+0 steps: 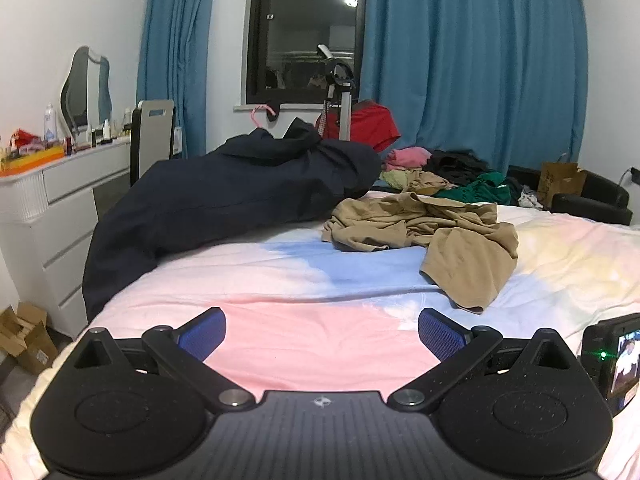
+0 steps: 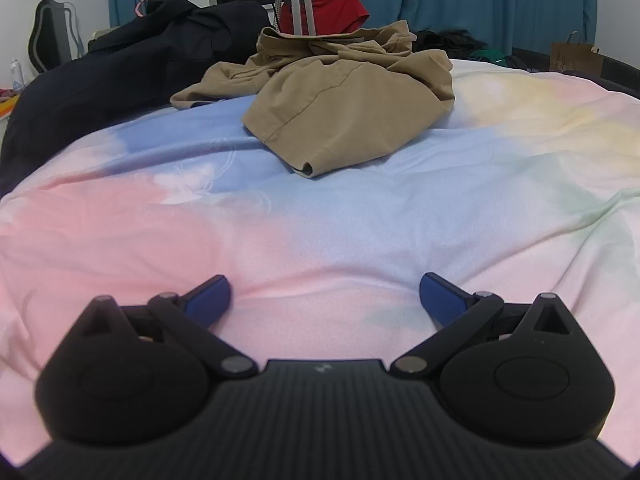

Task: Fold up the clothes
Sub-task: 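Move both tools toward the crumpled tan t-shirt on the bed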

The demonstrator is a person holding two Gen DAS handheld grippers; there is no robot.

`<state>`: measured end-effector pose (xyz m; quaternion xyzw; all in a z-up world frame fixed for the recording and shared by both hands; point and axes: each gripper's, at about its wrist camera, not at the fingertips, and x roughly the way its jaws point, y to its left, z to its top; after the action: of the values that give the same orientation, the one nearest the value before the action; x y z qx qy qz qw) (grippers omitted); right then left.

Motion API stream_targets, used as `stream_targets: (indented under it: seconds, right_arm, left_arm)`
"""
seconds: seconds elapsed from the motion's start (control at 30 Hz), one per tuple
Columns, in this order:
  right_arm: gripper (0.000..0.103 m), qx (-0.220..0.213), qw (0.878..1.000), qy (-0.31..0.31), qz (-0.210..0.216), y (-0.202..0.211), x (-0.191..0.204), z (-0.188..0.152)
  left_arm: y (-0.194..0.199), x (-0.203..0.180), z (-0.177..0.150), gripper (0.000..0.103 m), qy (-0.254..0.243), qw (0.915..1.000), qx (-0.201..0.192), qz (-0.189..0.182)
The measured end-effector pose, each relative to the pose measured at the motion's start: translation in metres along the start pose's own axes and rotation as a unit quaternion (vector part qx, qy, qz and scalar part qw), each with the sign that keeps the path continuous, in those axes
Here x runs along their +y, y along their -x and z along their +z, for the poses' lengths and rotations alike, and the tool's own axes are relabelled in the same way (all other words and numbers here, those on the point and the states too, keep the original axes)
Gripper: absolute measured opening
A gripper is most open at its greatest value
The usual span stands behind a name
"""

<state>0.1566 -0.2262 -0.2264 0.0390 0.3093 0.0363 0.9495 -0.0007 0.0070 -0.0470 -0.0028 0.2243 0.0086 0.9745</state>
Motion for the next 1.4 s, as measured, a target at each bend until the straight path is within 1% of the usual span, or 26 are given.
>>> stream_targets:
  seconds: [0.23, 0.83, 1.03, 1.13, 1.33, 1.4]
  right_arm:
    - [0.103, 0.0, 1.0, 0.001, -0.001, 0.0, 0.0, 0.0]
    - [0.103, 0.0, 1.0, 0.0, -0.002, 0.0, 0.002, 0.001]
    - [0.103, -0.001, 1.0, 0.0, -0.002, 0.0, 0.002, 0.001]
    - [0.103, -0.001, 1.0, 0.001, -0.002, 0.0, 0.002, 0.001]
    - [0.103, -0.002, 1.0, 0.001, -0.002, 0.0, 0.001, 0.001]
    - [0.103, -0.004, 1.0, 0.001, -0.001, 0.001, 0.001, 0.0]
  left_arm:
    - [0.007, -0.008, -0.001, 0.103, -0.01, 0.9999, -0.008, 0.002]
    - [0.006, -0.01, -0.003, 0.103, -0.021, 0.9997, -0.01, -0.004]
    - [0.006, -0.009, -0.003, 0.103, -0.027, 0.9994, -0.019, 0.005]
    - [0.003, -0.01, -0.001, 0.103, -0.029, 0.9994, -0.018, 0.006]
    - [-0.002, -0.011, -0.004, 0.103, -0.056, 0.9978, -0.02, 0.029]
    - [-0.006, -0.01, -0.006, 0.103, -0.058, 0.9978, -0.014, 0.03]
